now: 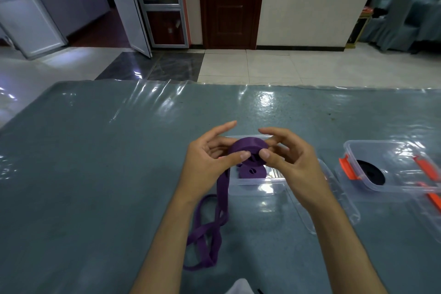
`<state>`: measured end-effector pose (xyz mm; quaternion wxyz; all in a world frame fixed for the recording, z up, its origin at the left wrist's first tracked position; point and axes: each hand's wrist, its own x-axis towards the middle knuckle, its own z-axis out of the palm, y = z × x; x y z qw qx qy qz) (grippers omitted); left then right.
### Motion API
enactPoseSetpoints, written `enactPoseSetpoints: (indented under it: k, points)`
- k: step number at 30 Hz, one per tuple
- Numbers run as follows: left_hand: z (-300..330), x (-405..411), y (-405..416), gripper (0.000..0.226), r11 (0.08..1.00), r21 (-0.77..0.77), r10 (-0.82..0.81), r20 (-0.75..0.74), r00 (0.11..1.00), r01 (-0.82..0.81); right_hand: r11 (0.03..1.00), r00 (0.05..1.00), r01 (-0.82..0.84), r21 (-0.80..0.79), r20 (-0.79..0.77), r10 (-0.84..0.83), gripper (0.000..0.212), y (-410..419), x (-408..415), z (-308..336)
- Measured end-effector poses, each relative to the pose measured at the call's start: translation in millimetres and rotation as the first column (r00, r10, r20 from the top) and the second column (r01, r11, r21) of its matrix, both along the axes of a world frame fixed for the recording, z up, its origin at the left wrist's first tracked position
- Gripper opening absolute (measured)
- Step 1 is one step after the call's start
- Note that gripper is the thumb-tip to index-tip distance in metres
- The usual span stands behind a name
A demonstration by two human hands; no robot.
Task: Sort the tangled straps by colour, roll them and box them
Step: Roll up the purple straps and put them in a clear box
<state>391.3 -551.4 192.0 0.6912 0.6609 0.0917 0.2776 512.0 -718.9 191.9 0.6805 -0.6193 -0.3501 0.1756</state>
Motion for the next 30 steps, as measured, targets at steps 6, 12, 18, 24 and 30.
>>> enactPoseSetpoints:
  k: [6,12,18,24,30]
  points:
    - [-1.5,0.7,2.5,0.052,0.999,0.051,0.02,-0.022,1.0,-0.019,0.995,0.995,-0.047,-0.089,-0.087,0.04,0.038,-2.0,-1.6,3.0]
    - [-3.5,0.2,5.7,0.048,0.991,0.131,0.038,-0.036,0.999,-0.033,0.989,0.999,-0.035,-0.145,0.007,0.036,0.024,1.8,-6.3,5.3]
    - [-1.1,0.3,-1.8,0.04,0.995,0.06,0.077,0.031,0.997,-0.079,0.979,0.995,-0.056,-0.196,0.073,0.072,0.029,-1.0,2.7,15.9]
    - [5.3,7.5,-4.2,0.029,1.0,0.015,-0.008,0.091,0.996,0.007,0.997,0.995,0.075,0.029,-0.071,-0.073,0.027,5.5,-8.1,7.8]
    - [3.5,0.9,-0.6,0.048,0.995,-0.082,0.061,0.132,0.989,-0.05,0.997,0.957,-0.049,0.052,-0.283,0.062,0.031,17.0,-13.3,0.7]
